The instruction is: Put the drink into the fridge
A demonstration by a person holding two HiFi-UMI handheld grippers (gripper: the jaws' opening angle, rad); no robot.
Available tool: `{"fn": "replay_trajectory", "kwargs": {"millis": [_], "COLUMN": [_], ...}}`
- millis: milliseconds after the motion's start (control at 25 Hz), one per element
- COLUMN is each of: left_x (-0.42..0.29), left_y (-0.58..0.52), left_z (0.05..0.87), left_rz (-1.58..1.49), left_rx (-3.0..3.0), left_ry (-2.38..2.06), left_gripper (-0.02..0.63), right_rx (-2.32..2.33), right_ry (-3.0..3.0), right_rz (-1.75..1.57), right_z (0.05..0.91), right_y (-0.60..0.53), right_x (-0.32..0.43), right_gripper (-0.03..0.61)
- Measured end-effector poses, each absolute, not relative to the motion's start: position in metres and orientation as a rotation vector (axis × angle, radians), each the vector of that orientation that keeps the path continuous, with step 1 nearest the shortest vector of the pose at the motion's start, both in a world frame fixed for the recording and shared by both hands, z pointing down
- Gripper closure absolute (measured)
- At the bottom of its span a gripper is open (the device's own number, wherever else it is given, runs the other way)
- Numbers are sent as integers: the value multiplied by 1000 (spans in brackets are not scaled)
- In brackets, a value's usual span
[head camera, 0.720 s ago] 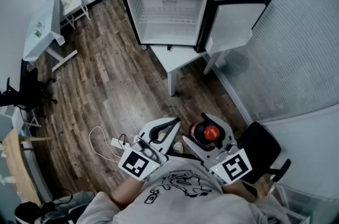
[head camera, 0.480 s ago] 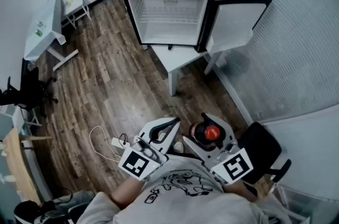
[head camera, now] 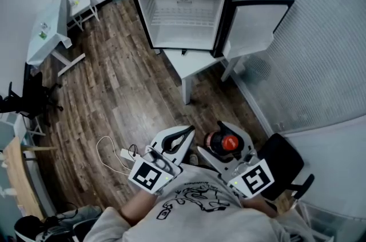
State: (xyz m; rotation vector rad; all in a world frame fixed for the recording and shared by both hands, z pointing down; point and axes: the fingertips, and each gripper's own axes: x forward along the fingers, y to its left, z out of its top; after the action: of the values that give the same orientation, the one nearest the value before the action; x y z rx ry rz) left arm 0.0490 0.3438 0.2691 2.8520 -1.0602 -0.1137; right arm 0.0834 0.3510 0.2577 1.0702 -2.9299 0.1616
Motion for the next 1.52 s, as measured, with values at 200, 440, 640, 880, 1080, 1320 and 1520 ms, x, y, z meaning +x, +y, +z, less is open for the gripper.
{"fn": "replay_trajectory", "kwargs": {"millis": [200,440,640,880,1080,1320,1520], "left_x": [42,33,26,15,4,-12,-25], "left_y": [330,303,272,229,192,145,109], "left_z": [274,275,276,274,273,271,267], "left_rz": [-120,-130,-151,-165,-147,-139,-140], "left_rx": [2843,2831,2836,2837,2846,2857,2869], "left_ry": [-1083,-1086,-1074,-1066,-1050,-1035,-1018], "left_gripper": [612,612,611,611,611,612,611], "right_rx": [1070,1071,1077,1084,1102,1117,1137], "right_ry": [-2927,-2912,-2899,-2891,-2882,-2874,-2865], "right_rz": [166,172,155,153,154,157,163], "right_z": [264,267,268,267,265,265,264], "right_y": [335,309,280,239,201,156,121], "right_x": [80,73,66,53,43,25,12], "right_gripper": [253,253,253,253,253,253,253]}}
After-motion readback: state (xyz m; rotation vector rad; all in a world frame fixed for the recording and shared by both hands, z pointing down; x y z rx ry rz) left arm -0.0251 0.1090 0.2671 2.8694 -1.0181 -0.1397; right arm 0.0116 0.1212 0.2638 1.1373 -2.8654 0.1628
